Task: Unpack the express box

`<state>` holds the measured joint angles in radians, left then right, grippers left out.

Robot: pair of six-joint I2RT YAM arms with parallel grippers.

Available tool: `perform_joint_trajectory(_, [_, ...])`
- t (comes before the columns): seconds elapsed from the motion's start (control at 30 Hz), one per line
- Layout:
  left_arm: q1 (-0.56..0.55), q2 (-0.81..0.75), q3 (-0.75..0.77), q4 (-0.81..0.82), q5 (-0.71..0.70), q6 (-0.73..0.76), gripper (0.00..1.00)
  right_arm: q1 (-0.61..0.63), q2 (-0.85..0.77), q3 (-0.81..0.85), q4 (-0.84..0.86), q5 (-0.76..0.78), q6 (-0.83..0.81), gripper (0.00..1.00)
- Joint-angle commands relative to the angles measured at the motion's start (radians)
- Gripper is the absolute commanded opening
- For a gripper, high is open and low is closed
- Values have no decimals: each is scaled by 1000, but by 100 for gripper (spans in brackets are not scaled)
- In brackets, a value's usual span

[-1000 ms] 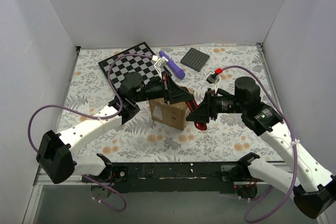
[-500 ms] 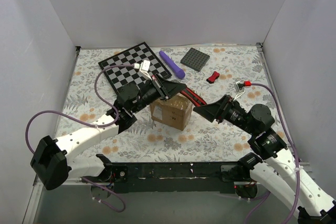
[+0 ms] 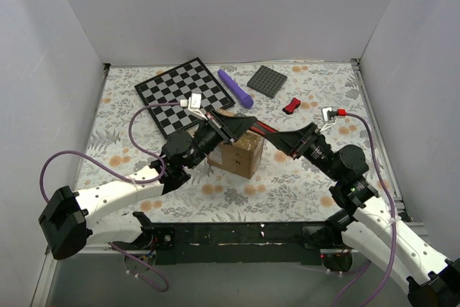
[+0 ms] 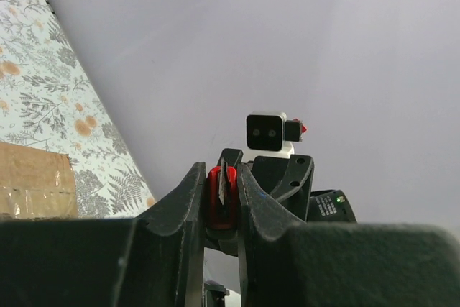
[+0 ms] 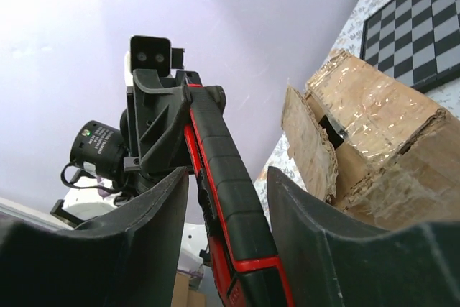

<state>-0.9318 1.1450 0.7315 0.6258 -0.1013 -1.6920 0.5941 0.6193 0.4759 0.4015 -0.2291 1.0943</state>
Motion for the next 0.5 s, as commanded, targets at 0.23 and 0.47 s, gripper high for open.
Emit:
perform_joint_trajectory(0.23, [-27, -50, -102, 178, -156, -72, 0, 1, -33, -74, 270, 43, 95, 79])
perform_joint_trajectory(0.47, [-76, -41, -132, 264, -339, -91, 0, 0, -18, -71, 263, 53, 108, 78])
